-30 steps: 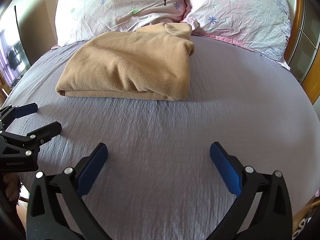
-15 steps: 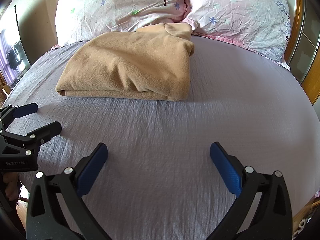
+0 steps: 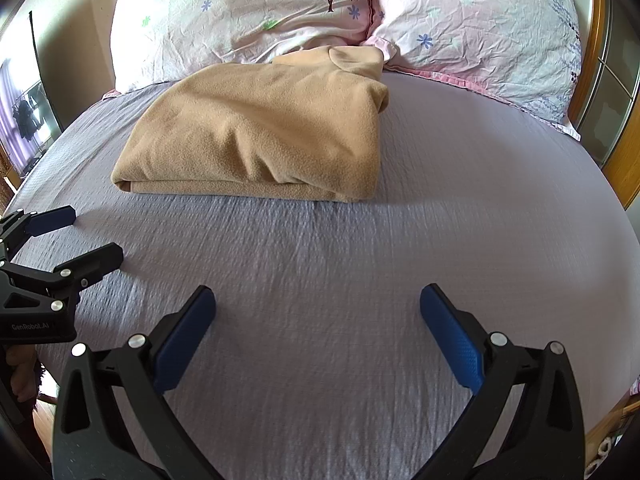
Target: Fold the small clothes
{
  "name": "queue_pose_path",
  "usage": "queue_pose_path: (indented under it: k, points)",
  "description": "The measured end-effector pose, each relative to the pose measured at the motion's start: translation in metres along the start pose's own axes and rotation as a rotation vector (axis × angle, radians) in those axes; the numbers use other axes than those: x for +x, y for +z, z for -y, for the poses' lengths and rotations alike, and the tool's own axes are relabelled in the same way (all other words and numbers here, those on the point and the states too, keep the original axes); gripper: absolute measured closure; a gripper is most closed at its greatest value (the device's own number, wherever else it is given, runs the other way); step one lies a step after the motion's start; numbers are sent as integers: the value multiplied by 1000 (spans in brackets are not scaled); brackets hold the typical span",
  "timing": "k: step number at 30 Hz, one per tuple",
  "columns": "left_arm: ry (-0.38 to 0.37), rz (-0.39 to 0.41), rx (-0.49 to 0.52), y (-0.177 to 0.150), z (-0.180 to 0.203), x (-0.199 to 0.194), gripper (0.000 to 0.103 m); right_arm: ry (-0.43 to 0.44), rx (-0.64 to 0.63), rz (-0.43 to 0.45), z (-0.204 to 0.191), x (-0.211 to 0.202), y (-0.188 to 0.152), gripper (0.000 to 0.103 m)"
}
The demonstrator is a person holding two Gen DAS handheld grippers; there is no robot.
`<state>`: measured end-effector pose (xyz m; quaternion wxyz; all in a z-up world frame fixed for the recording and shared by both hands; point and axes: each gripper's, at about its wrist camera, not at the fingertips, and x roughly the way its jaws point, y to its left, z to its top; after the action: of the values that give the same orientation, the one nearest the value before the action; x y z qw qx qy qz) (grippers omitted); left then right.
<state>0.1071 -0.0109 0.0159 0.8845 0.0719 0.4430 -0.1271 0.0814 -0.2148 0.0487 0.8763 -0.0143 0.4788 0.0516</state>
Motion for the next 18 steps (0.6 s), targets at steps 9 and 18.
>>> queue_pose_path:
  k: [9,18]
  points:
    - [0,0,-1,0,0,0,1,-1,1,1,0,0,0,2]
    - [9,-1,-13,1,0,0,1,-1,2,1,0,0,0,2]
